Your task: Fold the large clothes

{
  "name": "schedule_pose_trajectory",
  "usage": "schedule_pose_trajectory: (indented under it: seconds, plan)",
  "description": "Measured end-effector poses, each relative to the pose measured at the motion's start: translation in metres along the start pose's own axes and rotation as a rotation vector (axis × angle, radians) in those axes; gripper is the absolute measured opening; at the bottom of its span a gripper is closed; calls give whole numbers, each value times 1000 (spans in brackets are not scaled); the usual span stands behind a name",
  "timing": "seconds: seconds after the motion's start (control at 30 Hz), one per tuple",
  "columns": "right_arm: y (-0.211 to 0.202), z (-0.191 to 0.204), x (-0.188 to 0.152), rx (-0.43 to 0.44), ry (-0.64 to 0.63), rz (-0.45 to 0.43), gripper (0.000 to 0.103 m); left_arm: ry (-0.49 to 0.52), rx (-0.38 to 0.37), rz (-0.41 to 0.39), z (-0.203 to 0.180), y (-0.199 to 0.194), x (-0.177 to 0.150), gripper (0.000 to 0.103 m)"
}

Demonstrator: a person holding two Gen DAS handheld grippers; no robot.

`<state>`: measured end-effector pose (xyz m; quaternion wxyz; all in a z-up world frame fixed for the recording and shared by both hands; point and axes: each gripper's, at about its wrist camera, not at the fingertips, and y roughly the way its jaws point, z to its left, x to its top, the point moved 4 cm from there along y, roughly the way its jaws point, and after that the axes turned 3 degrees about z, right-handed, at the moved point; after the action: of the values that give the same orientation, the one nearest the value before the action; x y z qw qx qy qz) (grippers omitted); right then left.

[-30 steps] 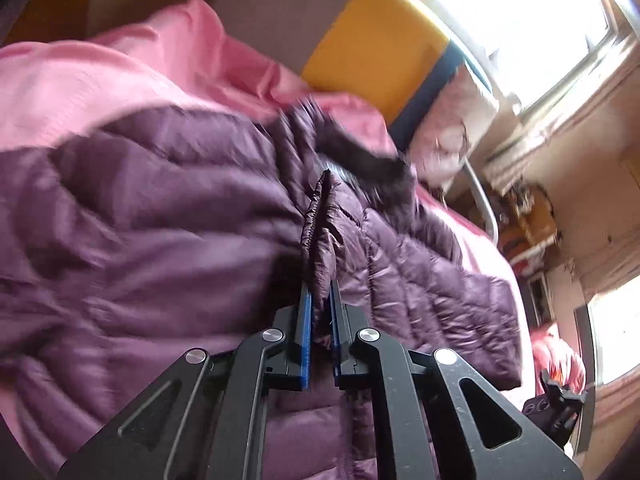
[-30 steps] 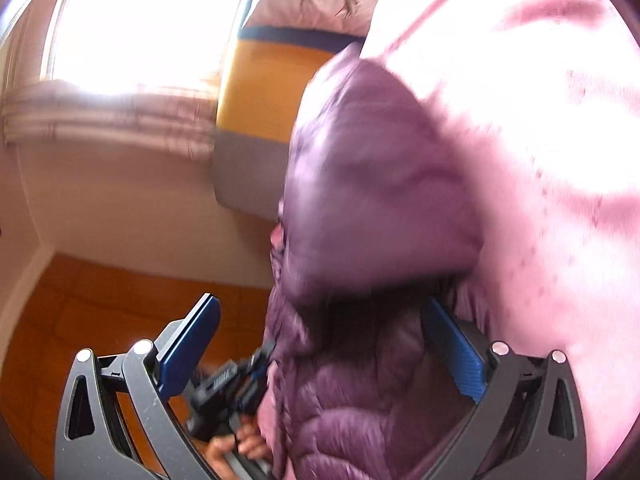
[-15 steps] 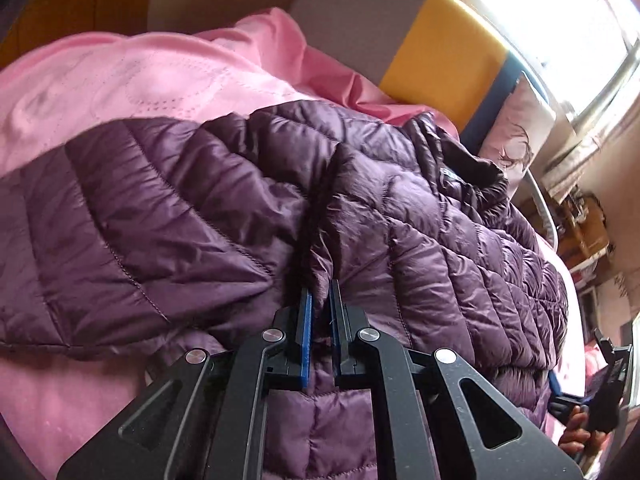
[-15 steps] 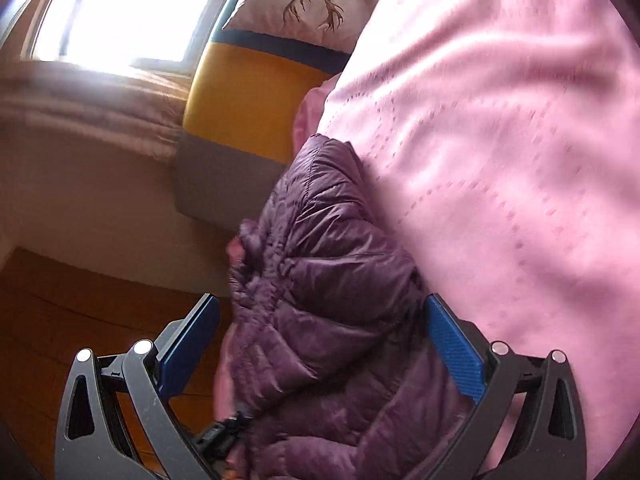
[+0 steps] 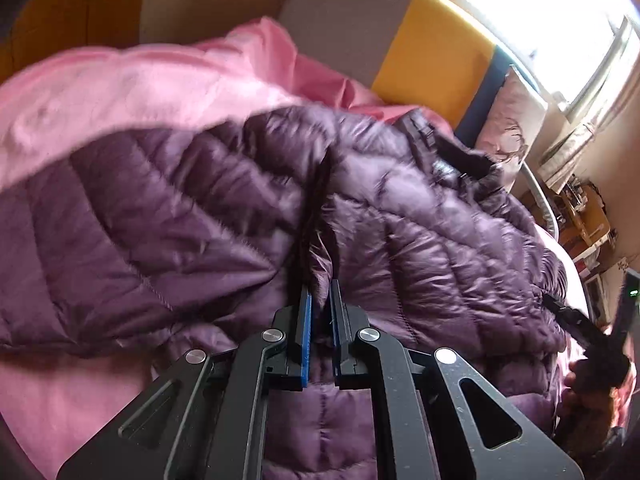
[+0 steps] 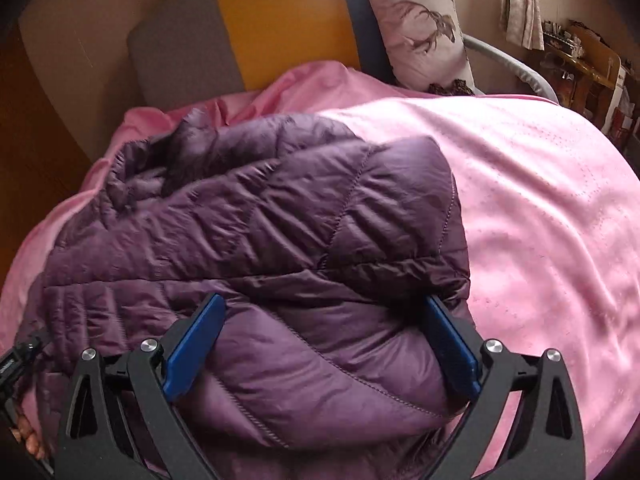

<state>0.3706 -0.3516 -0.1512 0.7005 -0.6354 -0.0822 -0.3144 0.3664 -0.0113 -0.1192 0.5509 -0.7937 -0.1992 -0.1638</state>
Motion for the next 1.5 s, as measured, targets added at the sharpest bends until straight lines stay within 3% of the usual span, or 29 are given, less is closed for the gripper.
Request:
schedule_pose_trajectory:
  seconds: [0.1, 0.2, 0.33, 0.43, 0.47, 0.53, 0.67, 0.83, 1.03, 1.2, 1.27, 1.33, 1.37, 1.5]
  plan:
    - [11, 6, -5, -55, -40, -46, 100, 2, 2, 0, 2, 11, -4, 7]
    - [17, 9, -4, -83, -53, -39, 101, 19, 24, -21, -2, 14, -7, 8]
    - [13, 9, -1, -92, -53, -30, 101, -51, -28, -3, 7, 5, -9, 11]
    - [-6, 12, -6, -89, -55, -38, 101, -97, -39, -28, 18, -23, -15, 41]
    - [-15, 16, -8, -71, -50, -54, 101, -123, -45, -48, 23, -33, -18, 58]
    - [-35, 25, -18, -49, -63, -81, 101, -183, -51, -96, 40, -52, -25, 65]
    - [-58, 61, -50, 39, -142, -64, 101, -345, -60, -127, 93, -82, -46, 65]
    - [-68, 107, -98, 117, -281, -20, 101, -579, 10, -193, 187, -122, -76, 65]
    - [-69, 137, -138, 96, -368, -20, 101, -834, 76, -316, 291, -177, -100, 65]
    - [-69, 145, -155, 85, -355, -19, 101, -996, 33, -401, 351, -202, -107, 65]
    - [-66, 143, -156, 89, -346, -17, 101, -1015, 16, -418, 360, -205, -104, 65]
    - [-63, 141, -154, 92, -340, -20, 101, -995, 36, -413, 362, -206, -98, 41]
    - [-63, 141, -154, 91, -339, -23, 101, -967, 42, -398, 358, -205, -93, 19]
    - [-61, 140, -156, 86, -334, -29, 101, -782, 4, -439, 317, -218, -69, 16]
